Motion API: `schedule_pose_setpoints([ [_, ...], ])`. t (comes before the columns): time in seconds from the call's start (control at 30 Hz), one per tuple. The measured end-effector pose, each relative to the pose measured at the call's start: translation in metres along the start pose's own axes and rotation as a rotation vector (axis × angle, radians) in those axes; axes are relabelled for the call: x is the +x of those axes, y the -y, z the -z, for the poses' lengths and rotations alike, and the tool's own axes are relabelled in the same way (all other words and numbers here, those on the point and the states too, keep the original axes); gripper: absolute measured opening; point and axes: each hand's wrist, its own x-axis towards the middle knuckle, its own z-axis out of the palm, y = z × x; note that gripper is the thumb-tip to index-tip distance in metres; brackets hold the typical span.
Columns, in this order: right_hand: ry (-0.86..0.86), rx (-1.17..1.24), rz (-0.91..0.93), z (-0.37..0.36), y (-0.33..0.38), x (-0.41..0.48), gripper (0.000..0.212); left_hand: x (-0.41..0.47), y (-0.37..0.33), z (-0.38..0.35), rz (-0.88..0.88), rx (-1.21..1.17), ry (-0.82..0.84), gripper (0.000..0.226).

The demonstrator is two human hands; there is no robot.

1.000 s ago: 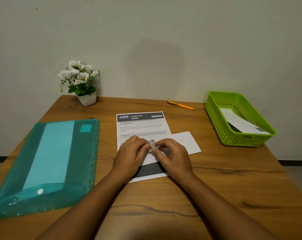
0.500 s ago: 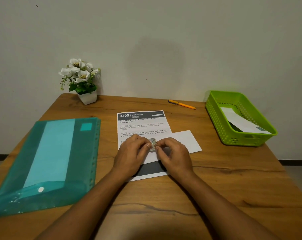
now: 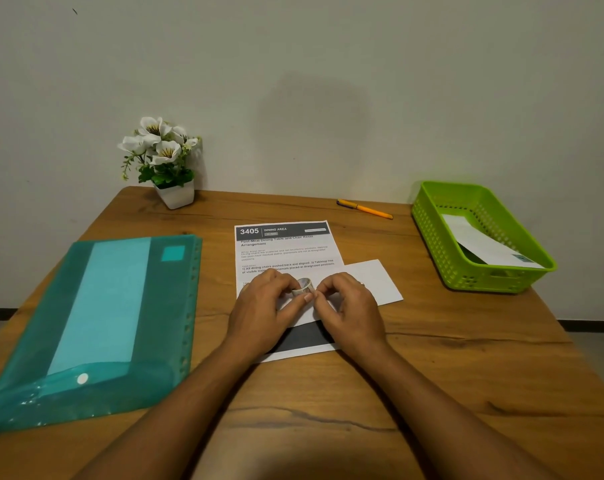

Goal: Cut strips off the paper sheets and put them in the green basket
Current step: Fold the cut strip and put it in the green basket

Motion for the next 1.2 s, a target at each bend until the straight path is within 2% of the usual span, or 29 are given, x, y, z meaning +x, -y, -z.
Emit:
schedule_pose_setpoints([
  [0.13, -0.025, 0.028, -0.034, 0.000, -0.001, 0.002, 0.007, 0.000, 0.001, 0.000, 0.015, -0.003, -0.015, 0.023],
  [0.57, -0.112, 0.031, -0.087, 0.003, -0.002, 0.004, 0.008, 0.000, -0.001, 0.001, -0.005, -0.008, -0.009, 0.026],
  [0.9, -0.178, 0.072, -0.163, 0.006, 0.000, 0.004, 0.010, 0.000, 0.000, 0.001, -0.004, 0.007, -0.010, 0.013],
  [1.1, -0.137, 0.081, -0.171, 0.005, -0.001, 0.005, 0.010, 0.007, -0.001, 0.004, 0.010, -0.006, -0.020, 0.016],
  [1.2, -0.124, 0.088, -0.182, 0.004, -0.004, 0.006, 0.010, 0.032, 0.002, 0.008, 0.026, 0.048, -0.048, 0.025],
])
